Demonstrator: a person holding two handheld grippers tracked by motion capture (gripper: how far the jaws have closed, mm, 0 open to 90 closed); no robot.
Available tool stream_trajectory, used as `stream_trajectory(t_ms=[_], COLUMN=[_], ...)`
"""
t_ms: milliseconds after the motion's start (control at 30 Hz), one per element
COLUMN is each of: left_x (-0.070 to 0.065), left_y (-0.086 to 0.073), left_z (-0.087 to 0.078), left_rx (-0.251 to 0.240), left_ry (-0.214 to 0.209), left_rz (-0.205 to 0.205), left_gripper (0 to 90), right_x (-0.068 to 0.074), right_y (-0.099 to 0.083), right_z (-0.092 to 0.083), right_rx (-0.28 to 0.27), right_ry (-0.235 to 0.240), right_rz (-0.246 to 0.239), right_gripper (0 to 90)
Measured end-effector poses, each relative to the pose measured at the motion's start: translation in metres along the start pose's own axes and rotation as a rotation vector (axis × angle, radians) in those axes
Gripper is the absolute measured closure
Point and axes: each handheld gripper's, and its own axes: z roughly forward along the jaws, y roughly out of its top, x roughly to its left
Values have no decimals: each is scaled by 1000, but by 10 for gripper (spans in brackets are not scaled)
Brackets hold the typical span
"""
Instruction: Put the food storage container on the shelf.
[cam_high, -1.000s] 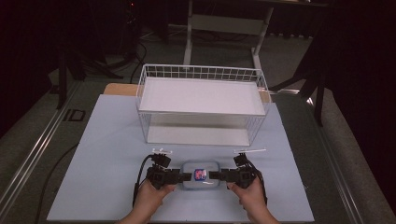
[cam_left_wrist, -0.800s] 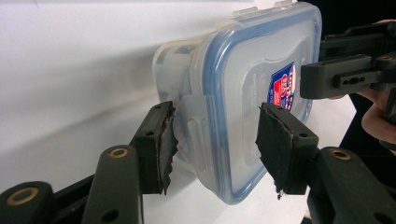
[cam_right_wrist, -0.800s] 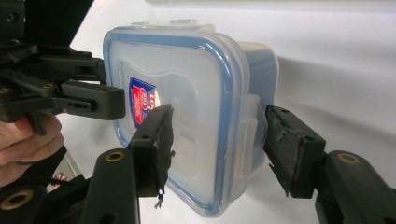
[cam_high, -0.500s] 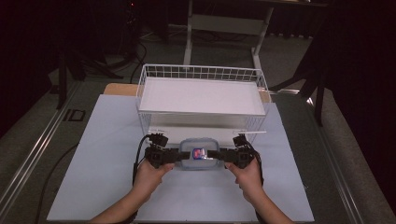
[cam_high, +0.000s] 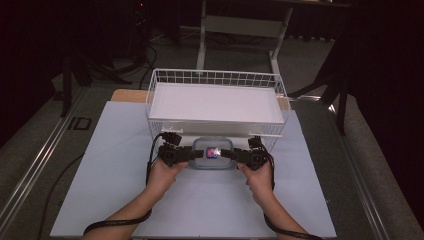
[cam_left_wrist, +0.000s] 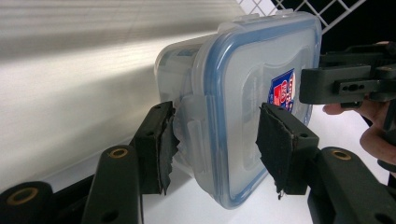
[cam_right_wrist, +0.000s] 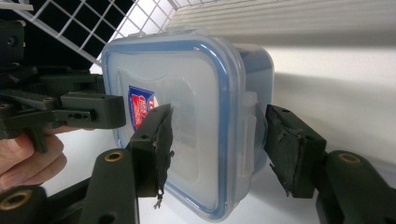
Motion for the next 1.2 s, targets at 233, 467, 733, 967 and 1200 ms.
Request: stream_trajectory(t_ms=[233,467,733,967,1200], left_x=[14,21,27,29,30], left_y=[1,2,6,5,8], left_z=[8,17,21,27,30], left_rx=[-26,-28,-76,-93,-106], left_ry=[14,13,1,2,32], left_rz=[-10,-23,-18,5,14], left_gripper=[480,479,478,436,399], right_x=[-7,-12,-22,-21,-24], right_y=[1,1,9,8,9], right_z=[14,20,25,28,31], right_rx=[-24,-5,-47,-66,-77], right_ry=[-2,-7,-6,-37,-57], right_rz=[31,72,72,55,53], right_gripper=[428,427,424,384,353])
